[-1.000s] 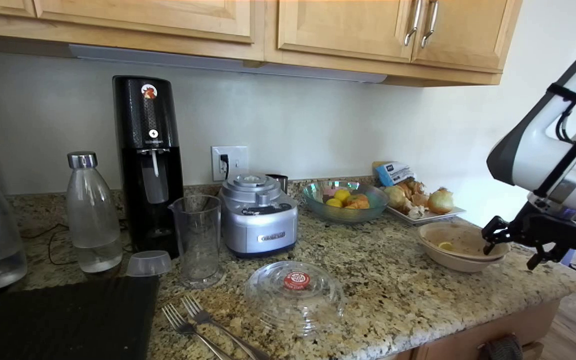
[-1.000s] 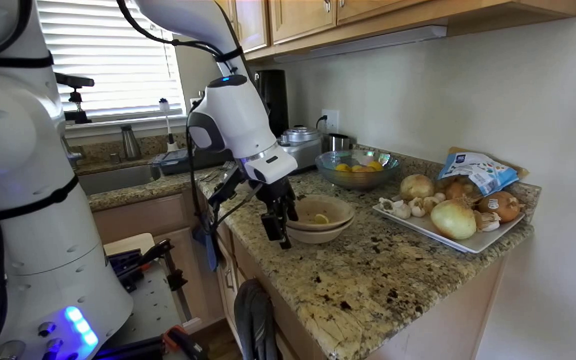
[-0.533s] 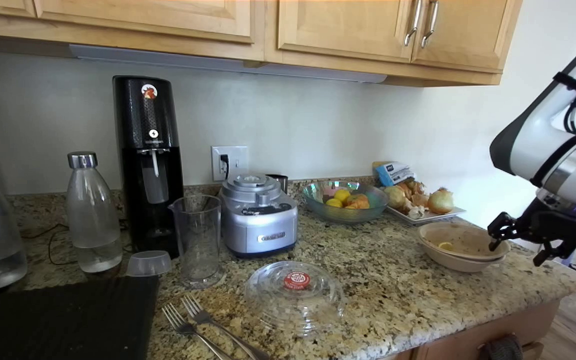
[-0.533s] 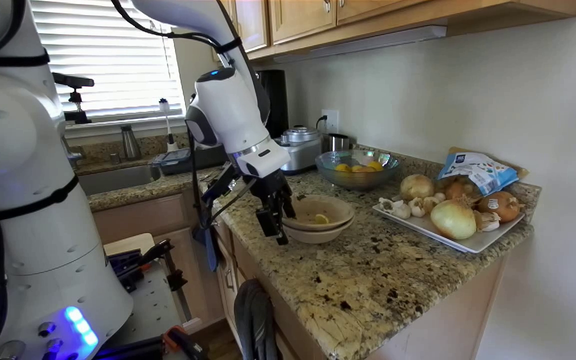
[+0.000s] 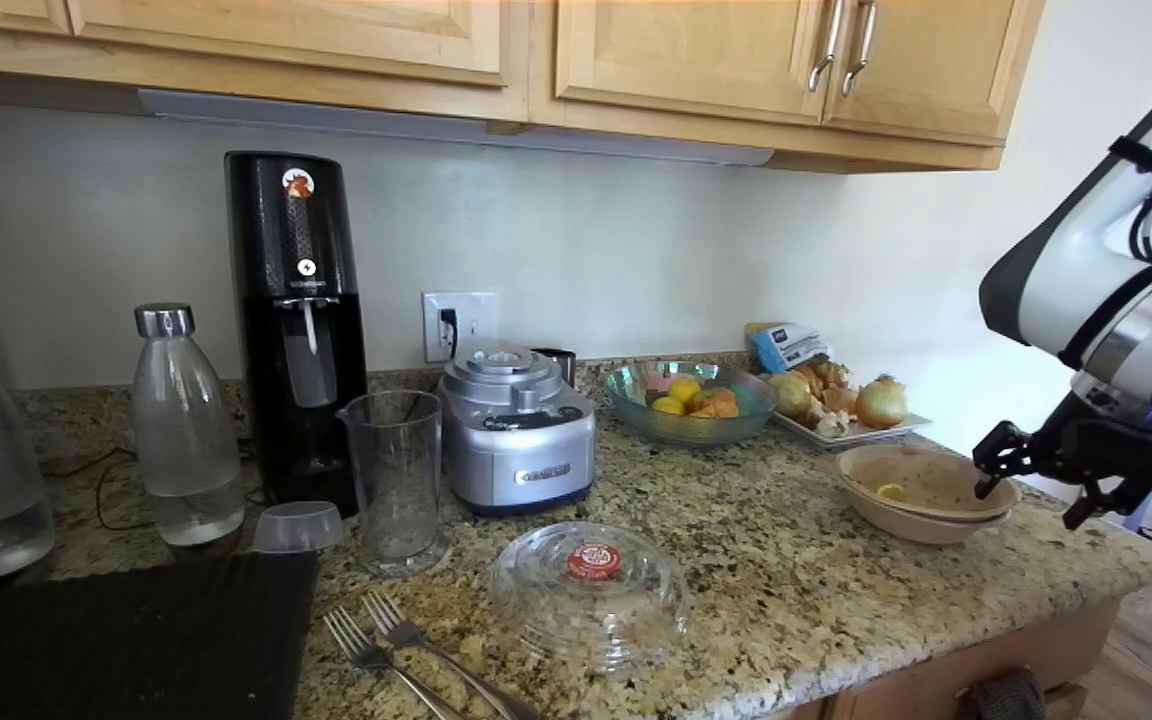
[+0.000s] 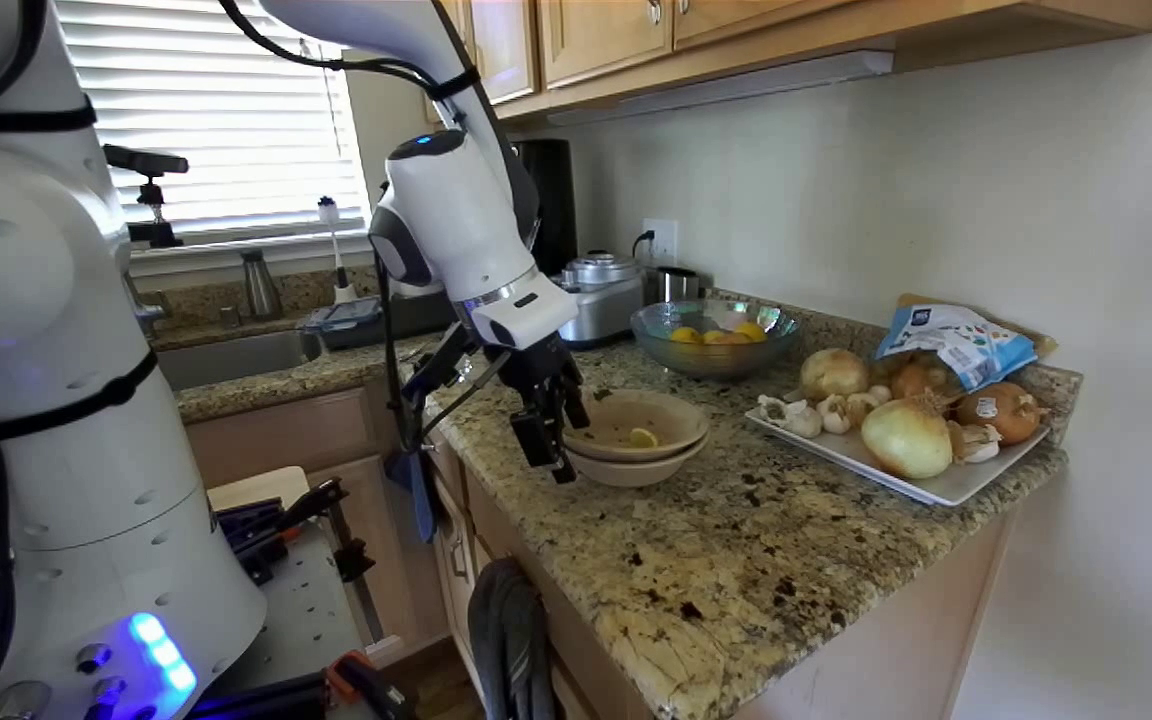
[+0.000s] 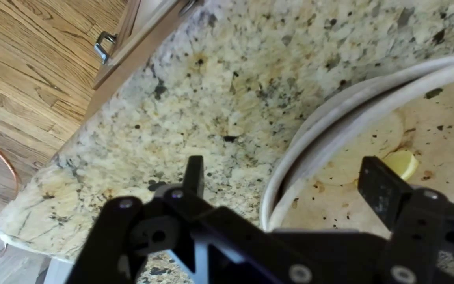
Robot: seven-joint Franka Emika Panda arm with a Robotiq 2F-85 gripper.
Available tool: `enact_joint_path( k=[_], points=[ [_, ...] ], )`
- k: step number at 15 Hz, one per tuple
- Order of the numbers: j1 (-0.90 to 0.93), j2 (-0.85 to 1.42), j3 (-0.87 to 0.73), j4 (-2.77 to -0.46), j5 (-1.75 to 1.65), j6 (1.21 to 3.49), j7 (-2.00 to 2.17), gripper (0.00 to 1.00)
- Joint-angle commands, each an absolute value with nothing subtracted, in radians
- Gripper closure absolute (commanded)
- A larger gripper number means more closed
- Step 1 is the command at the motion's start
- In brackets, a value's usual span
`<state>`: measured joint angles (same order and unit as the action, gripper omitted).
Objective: Put the left plate on the right plate
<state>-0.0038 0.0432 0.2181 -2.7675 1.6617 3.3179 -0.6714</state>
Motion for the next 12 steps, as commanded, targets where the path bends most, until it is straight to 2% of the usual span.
enact_joint_path(
  k=[1, 2, 12],
  points=[
    [0.043, 0.032, 0.175, -2.809, 1.495, 3.313, -0.497, 0.0],
    [0.004, 0.033, 0.215, -2.773, 1.624, 3.326, -0.642, 0.0],
    [0.02, -0.121, 0.252, -2.8, 1.792, 3.318, -0.738, 0.0]
  ],
)
